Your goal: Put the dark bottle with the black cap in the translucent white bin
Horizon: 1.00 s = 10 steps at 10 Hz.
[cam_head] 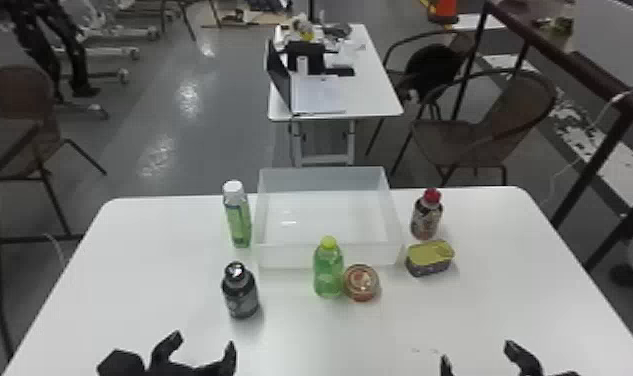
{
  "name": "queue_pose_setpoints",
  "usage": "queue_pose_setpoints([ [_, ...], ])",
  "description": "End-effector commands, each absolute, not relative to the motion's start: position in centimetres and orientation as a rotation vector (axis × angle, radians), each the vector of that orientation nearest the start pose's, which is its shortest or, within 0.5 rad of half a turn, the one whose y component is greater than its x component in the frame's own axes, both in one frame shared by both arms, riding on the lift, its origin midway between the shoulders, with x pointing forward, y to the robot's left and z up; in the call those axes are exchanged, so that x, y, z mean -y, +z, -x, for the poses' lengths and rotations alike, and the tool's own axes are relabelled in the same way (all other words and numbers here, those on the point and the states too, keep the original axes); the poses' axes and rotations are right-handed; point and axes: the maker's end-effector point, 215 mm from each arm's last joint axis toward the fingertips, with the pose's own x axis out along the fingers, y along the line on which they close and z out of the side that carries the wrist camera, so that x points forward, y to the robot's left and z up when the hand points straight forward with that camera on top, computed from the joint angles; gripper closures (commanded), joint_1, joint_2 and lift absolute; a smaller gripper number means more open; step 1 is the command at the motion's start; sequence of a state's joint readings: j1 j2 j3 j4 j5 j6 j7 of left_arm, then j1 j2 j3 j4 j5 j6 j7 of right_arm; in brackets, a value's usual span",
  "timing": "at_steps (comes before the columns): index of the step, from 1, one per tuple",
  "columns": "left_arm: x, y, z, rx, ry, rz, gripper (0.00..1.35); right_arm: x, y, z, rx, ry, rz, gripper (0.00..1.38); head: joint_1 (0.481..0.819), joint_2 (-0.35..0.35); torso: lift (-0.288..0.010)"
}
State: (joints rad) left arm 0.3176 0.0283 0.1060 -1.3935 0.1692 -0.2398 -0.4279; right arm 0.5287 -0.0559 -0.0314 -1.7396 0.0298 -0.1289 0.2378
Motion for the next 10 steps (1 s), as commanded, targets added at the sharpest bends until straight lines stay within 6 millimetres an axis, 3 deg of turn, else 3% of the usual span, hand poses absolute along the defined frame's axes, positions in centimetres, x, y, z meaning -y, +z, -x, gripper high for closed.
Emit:
queue_pose_setpoints([
  [1, -21.4, -52.3, -44.9, -0.243, -0.329, 0.127, 0.1, 20.3, -48.1, -39.7, -0.243, 0.243, 0.055, 0.15, 0.695, 0.022, -0.013],
  [3, -19.9, -53.0, -46.6, -0.264, -0.39, 0.094, 0.1, 19.6, -48.3, -40.2, -0.242, 0.262, 0.046, 0.15, 0.695, 0.012, -0.013],
  [10, -18.9, -54.6, -52.2, -0.319, -0.46, -0.002, 0.1, 18.6, -49.0, -40.4, -0.251, 0.296, 0.019, 0.15, 0.695, 0.001, -0.013],
])
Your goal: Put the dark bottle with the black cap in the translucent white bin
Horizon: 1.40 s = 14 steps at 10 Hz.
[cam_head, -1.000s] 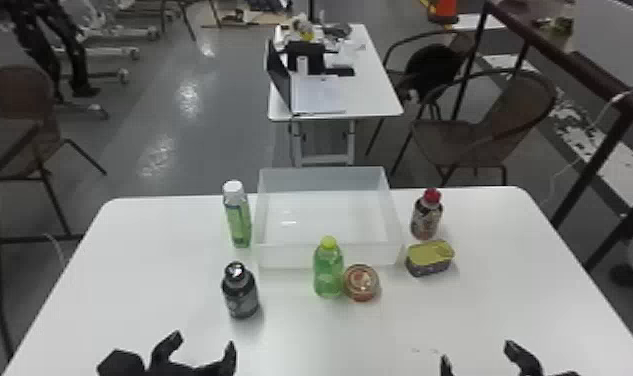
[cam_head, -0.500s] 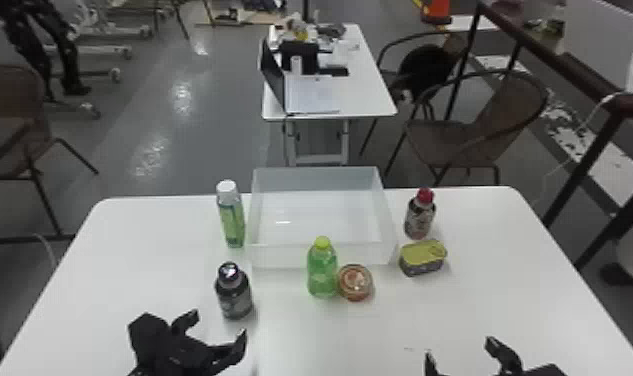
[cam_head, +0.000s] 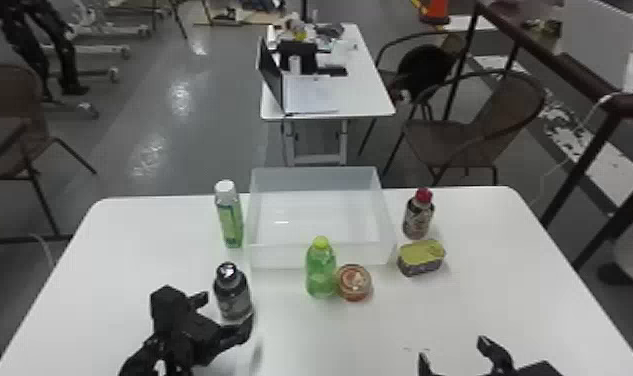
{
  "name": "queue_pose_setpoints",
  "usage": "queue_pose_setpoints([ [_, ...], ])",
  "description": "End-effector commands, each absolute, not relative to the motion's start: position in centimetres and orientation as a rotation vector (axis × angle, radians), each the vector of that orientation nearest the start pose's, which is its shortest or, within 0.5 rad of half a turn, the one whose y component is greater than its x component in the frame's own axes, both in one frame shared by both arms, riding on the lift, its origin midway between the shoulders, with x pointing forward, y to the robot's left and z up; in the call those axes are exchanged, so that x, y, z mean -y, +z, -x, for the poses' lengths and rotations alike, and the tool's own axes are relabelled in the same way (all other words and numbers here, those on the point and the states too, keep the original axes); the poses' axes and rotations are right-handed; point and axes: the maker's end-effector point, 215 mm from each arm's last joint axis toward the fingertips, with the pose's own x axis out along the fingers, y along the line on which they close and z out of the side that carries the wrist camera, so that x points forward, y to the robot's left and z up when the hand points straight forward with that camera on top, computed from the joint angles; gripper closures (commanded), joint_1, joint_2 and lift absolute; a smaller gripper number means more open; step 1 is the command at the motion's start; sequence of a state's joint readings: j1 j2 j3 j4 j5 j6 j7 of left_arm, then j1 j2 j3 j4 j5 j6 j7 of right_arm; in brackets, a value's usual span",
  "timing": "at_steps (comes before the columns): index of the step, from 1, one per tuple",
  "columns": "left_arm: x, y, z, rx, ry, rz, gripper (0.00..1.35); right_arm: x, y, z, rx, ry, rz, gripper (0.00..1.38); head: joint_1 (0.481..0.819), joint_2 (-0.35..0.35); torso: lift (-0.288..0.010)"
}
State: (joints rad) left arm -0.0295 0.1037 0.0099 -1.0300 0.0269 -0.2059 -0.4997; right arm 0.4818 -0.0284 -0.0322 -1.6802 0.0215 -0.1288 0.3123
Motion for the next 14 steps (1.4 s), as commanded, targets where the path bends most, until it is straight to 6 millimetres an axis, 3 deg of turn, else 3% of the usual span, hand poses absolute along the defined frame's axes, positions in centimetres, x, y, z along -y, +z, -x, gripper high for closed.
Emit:
queue_pose_setpoints([
  [1, -18.9, -54.5, -53.0, -0.318, -0.464, -0.015, 0.1, 18.5, -49.1, -40.4, -0.252, 0.298, 0.016, 0.15, 0.695, 0.002, -0.013],
  [5, -20.2, -55.2, -55.0, -0.349, -0.447, -0.056, 0.11, 18.0, -49.5, -40.4, -0.259, 0.314, -0.003, 0.15, 0.695, 0.014, -0.013],
  [6, -20.9, -55.4, -55.3, -0.359, -0.44, -0.066, 0.18, 17.9, -49.6, -40.4, -0.259, 0.313, -0.009, 0.15, 0.695, 0.019, -0.013],
  [7, -21.2, -55.7, -55.2, -0.368, -0.435, -0.066, 0.43, 18.0, -49.7, -40.4, -0.261, 0.314, -0.009, 0.15, 0.695, 0.027, -0.013],
  [8, -21.5, -55.8, -55.2, -0.372, -0.425, -0.077, 0.78, 18.2, -49.7, -40.4, -0.262, 0.31, -0.011, 0.15, 0.695, 0.034, -0.013],
  [11, -20.1, -55.4, -55.2, -0.352, -0.444, -0.092, 0.83, 18.3, -49.9, -40.3, -0.266, 0.313, -0.017, 0.15, 0.695, 0.037, -0.013],
  [13, -19.0, -53.1, -55.2, -0.316, -0.445, -0.121, 0.83, 18.2, -50.1, -40.2, -0.269, 0.315, -0.024, 0.15, 0.695, 0.024, -0.013],
  [14, -19.1, -51.0, -55.0, -0.29, -0.419, -0.156, 0.83, 18.3, -50.2, -40.2, -0.27, 0.314, -0.026, 0.15, 0.695, 0.015, -0.013],
])
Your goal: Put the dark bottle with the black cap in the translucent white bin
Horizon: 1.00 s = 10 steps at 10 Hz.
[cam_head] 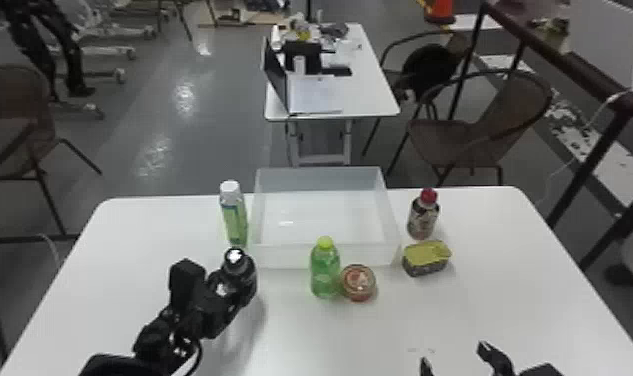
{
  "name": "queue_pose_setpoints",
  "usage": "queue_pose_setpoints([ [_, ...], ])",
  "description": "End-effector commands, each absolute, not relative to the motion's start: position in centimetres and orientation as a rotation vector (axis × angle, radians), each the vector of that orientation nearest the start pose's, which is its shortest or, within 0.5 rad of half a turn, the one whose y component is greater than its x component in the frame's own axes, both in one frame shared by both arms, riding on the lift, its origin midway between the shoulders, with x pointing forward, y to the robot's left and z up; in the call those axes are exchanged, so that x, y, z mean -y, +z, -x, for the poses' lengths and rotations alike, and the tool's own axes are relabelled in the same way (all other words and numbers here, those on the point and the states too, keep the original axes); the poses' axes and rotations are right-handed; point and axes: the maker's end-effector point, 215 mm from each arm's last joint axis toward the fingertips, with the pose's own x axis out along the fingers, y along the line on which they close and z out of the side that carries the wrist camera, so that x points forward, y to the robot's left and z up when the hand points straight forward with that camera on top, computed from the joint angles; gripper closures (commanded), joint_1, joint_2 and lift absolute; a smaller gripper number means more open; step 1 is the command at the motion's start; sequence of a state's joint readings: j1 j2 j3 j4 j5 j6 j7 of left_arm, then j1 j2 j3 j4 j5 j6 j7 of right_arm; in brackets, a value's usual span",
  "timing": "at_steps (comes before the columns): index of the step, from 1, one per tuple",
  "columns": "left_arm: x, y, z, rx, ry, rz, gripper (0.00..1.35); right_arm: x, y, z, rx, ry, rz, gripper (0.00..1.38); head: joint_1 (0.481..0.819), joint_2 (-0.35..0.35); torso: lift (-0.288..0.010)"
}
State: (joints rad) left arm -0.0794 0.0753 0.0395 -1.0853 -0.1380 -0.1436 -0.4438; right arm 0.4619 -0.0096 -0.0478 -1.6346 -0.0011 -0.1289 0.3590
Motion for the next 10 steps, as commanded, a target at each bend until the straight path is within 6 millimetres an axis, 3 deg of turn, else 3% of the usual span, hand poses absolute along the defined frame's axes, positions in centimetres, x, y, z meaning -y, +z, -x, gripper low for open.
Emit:
queue_pose_setpoints([
  [1, -19.1, -48.5, -54.8, -0.267, -0.388, -0.176, 0.83, 18.4, -50.4, -40.1, -0.274, 0.311, -0.031, 0.15, 0.695, 0.012, -0.013],
  [3, -19.1, -44.8, -55.9, -0.22, -0.374, -0.169, 0.83, 18.2, -50.4, -40.2, -0.273, 0.315, -0.035, 0.15, 0.695, 0.01, -0.013],
  [6, -15.9, -39.7, -60.0, -0.179, -0.516, -0.25, 0.83, 17.9, -50.7, -40.4, -0.277, 0.33, -0.043, 0.15, 0.695, -0.003, -0.013],
  [8, -13.1, -38.9, -62.3, -0.17, -0.606, -0.317, 0.83, 17.8, -50.7, -40.6, -0.276, 0.334, -0.047, 0.15, 0.695, -0.023, -0.013],
  [10, -11.4, -41.1, -64.1, -0.219, -0.682, -0.408, 0.83, 17.8, -50.9, -40.6, -0.279, 0.334, -0.053, 0.15, 0.695, -0.053, -0.013],
])
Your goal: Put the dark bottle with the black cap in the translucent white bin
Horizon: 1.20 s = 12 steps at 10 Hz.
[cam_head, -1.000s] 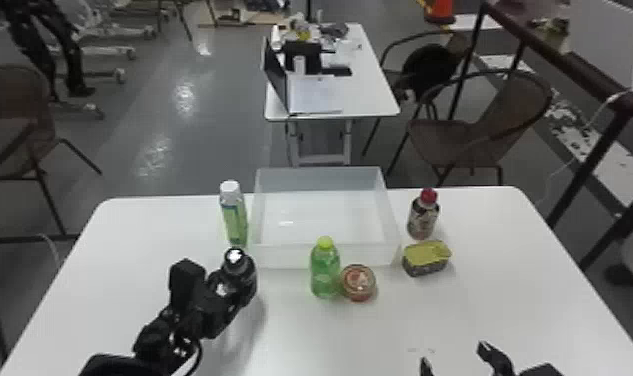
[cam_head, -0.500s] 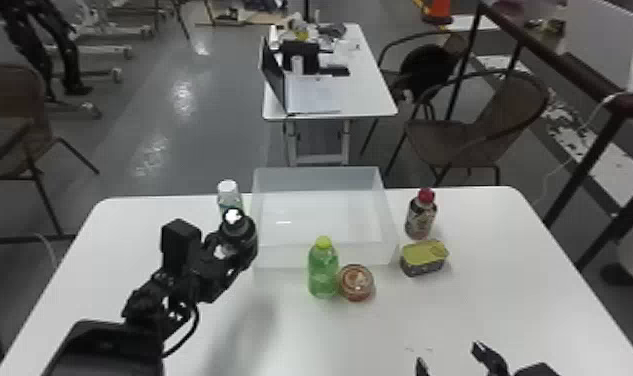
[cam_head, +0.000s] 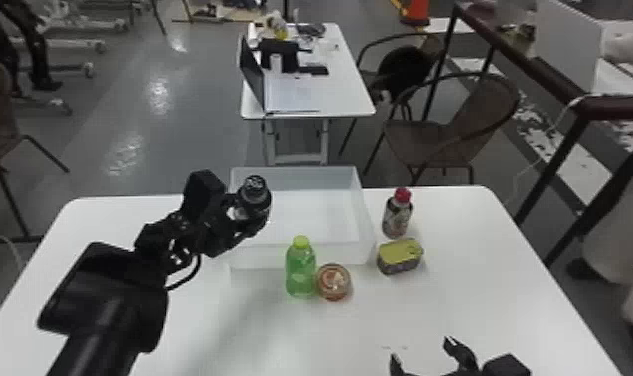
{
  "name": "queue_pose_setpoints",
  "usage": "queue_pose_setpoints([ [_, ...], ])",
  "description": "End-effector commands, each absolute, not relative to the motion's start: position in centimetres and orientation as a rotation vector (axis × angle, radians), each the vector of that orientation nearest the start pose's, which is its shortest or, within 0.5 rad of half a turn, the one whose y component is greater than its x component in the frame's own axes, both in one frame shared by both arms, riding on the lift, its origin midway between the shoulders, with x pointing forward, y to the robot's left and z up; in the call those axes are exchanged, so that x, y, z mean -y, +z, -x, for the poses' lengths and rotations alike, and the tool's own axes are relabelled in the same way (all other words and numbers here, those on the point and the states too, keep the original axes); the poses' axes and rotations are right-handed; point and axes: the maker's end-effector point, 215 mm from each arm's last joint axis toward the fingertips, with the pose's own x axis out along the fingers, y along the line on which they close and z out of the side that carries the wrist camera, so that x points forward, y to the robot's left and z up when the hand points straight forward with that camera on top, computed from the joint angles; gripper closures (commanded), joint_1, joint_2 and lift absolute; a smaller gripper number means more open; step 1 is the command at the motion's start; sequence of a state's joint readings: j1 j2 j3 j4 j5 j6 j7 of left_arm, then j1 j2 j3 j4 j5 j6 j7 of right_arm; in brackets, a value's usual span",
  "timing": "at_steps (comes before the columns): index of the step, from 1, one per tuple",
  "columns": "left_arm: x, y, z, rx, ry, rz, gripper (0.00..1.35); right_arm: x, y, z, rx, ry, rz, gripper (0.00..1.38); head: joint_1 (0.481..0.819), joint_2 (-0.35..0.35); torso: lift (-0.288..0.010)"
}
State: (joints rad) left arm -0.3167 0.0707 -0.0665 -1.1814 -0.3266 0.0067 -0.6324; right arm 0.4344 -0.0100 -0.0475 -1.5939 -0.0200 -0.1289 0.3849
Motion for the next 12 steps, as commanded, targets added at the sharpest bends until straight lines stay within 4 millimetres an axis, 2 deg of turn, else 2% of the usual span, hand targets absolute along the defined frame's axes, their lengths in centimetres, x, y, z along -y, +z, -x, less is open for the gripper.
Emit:
queue_pose_setpoints([
  [1, -10.9, -42.5, -64.7, -0.25, -0.711, -0.45, 0.83, 17.7, -51.0, -40.8, -0.28, 0.333, -0.059, 0.15, 0.695, -0.064, -0.013],
  [2, -10.7, -44.1, -65.1, -0.284, -0.74, -0.477, 0.83, 17.6, -51.1, -40.9, -0.28, 0.337, -0.064, 0.15, 0.695, -0.068, -0.013],
  [4, -12.4, -45.8, -66.3, -0.343, -0.732, -0.52, 0.83, 17.0, -51.3, -41.4, -0.281, 0.358, -0.071, 0.15, 0.695, -0.069, -0.013],
  [6, -14.0, -45.6, -67.2, -0.351, -0.703, -0.575, 0.82, 16.8, -51.6, -41.2, -0.287, 0.361, -0.079, 0.15, 0.695, -0.044, -0.013],
  [7, -13.8, -45.1, -67.5, -0.328, -0.695, -0.57, 0.55, 16.8, -51.7, -41.0, -0.289, 0.361, -0.084, 0.15, 0.695, -0.034, -0.013],
  [8, -13.3, -44.5, -67.8, -0.317, -0.693, -0.562, 0.22, 16.8, -51.7, -41.0, -0.29, 0.36, -0.087, 0.15, 0.695, -0.03, -0.013],
  [9, -12.7, -44.0, -68.0, -0.308, -0.702, -0.572, 0.06, 16.8, -51.7, -41.0, -0.288, 0.363, -0.089, 0.15, 0.695, -0.03, -0.013],
  [10, -12.1, -43.4, -68.1, -0.287, -0.708, -0.566, 0.15, 16.7, -51.7, -41.0, -0.289, 0.367, -0.091, 0.15, 0.695, -0.035, -0.013],
  [12, -11.8, -41.3, -68.0, -0.236, -0.688, -0.54, 0.18, 16.7, -51.6, -40.9, -0.287, 0.372, -0.091, 0.15, 0.695, -0.047, -0.013],
])
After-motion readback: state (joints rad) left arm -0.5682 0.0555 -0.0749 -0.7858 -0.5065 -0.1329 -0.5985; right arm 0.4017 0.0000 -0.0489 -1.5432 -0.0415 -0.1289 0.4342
